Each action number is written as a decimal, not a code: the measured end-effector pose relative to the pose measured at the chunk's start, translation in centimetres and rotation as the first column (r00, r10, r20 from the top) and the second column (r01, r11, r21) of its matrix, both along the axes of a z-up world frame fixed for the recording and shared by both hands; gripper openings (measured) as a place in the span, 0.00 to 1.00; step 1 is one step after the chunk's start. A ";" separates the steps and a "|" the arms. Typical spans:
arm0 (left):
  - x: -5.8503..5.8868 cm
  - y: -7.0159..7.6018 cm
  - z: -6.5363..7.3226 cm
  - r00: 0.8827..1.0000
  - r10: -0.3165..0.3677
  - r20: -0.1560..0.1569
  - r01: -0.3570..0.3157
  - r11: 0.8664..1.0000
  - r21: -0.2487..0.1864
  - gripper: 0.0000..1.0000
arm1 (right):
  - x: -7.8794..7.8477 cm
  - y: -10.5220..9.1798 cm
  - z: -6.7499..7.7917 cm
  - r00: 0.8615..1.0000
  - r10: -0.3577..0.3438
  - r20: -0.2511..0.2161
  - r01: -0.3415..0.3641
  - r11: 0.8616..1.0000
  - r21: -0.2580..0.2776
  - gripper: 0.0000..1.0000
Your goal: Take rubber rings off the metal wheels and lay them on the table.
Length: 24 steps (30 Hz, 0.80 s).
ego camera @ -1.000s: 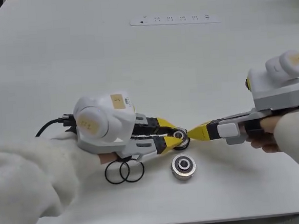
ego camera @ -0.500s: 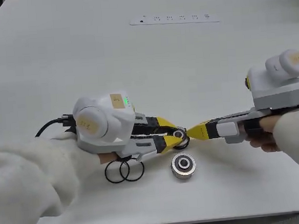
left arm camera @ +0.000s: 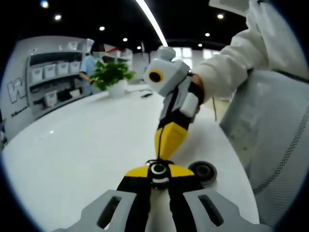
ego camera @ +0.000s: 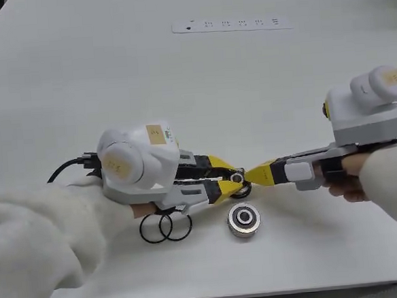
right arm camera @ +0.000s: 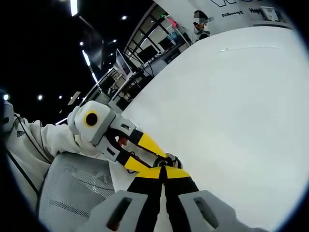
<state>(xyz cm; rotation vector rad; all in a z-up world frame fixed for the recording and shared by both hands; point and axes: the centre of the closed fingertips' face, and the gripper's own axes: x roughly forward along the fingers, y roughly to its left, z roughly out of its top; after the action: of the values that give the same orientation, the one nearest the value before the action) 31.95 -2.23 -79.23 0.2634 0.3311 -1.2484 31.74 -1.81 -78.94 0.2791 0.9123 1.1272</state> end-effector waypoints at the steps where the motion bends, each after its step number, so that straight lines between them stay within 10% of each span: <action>1: 0.0 0.0 0.0 1.000 0.001 0.000 -0.001 1.000 0.000 0.14 | 0.0 0.0 0.0 1.000 -0.001 -0.001 0.001 1.000 0.003 0.00; 24: -0.1 0.0 0.1 1.000 0.011 -0.019 -0.011 1.000 -0.003 0.14 | 0.4 0.1 0.6 1.000 -0.017 0.015 0.017 1.000 0.012 0.00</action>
<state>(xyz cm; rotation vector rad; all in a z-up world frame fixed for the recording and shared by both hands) 31.90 -2.23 -79.12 0.2463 0.3463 -1.2412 32.18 -1.70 -78.34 0.2869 0.8885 1.1180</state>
